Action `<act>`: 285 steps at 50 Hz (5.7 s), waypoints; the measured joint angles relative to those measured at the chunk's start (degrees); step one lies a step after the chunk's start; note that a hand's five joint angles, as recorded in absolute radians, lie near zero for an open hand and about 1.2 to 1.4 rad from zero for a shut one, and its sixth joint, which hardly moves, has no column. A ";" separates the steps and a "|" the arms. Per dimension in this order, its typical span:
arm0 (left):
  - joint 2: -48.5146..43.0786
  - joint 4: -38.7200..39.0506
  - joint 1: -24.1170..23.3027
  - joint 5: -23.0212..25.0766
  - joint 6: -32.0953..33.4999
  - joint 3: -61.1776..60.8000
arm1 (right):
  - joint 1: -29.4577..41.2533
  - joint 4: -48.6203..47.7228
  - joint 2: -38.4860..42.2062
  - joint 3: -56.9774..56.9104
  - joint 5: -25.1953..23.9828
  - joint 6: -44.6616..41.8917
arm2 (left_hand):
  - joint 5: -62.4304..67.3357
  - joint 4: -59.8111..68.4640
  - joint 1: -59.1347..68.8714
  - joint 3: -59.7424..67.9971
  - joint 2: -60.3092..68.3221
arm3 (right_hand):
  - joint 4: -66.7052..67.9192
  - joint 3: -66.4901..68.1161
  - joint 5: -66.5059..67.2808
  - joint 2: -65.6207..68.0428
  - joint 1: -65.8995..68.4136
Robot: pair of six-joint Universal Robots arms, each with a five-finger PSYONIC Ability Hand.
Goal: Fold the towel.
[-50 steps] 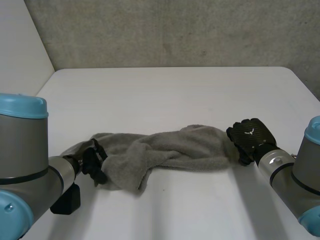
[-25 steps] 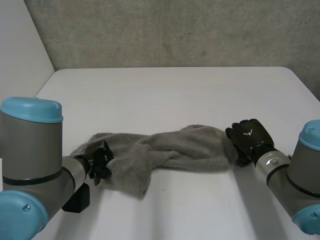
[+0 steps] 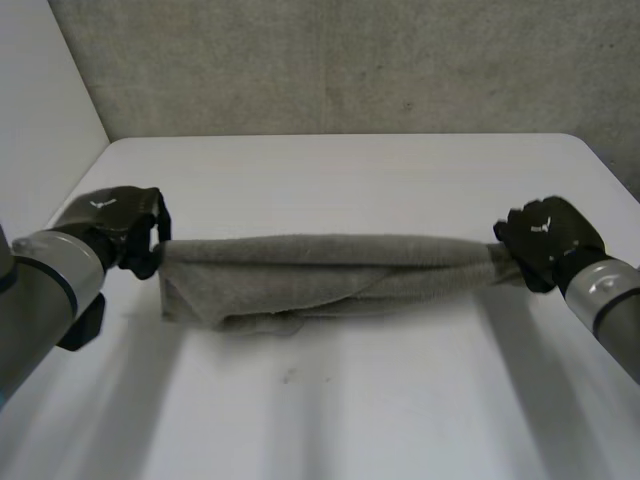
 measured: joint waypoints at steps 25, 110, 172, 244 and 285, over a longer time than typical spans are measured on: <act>3.89 -0.45 -7.85 -0.59 9.40 -4.57 | 2.70 20.91 5.06 -21.65 -6.53 17.92 | 0.08 0.00 0.33 0.04 0.01 | -46.94 -45.72 -44.41 -44.71 -35.34; -21.32 23.10 -3.11 -7.14 21.75 28.02 | 9.55 -11.71 14.26 -31.74 6.97 9.74 | 0.11 0.04 0.54 0.14 0.07 | 0.28 0.10 0.51 0.11 0.50; -16.81 24.32 12.72 24.52 18.99 -10.62 | -4.79 -11.28 9.83 0.94 0.82 11.83 | -50.98 -51.33 -49.69 -51.15 -51.18 | 0.28 0.11 0.60 0.11 0.50; -38.72 -1.69 7.58 28.30 41.48 23.08 | -4.80 -11.29 12.12 1.44 0.73 10.12 | -38.12 -38.30 -36.74 -38.19 -38.37 | 0.28 0.10 0.79 0.11 0.50; -27.85 -0.37 11.70 22.32 41.57 8.63 | -4.73 -11.21 12.06 1.90 0.74 10.10 | -34.54 -34.71 -33.23 -34.60 -34.78 | 0.28 0.11 0.82 0.11 0.49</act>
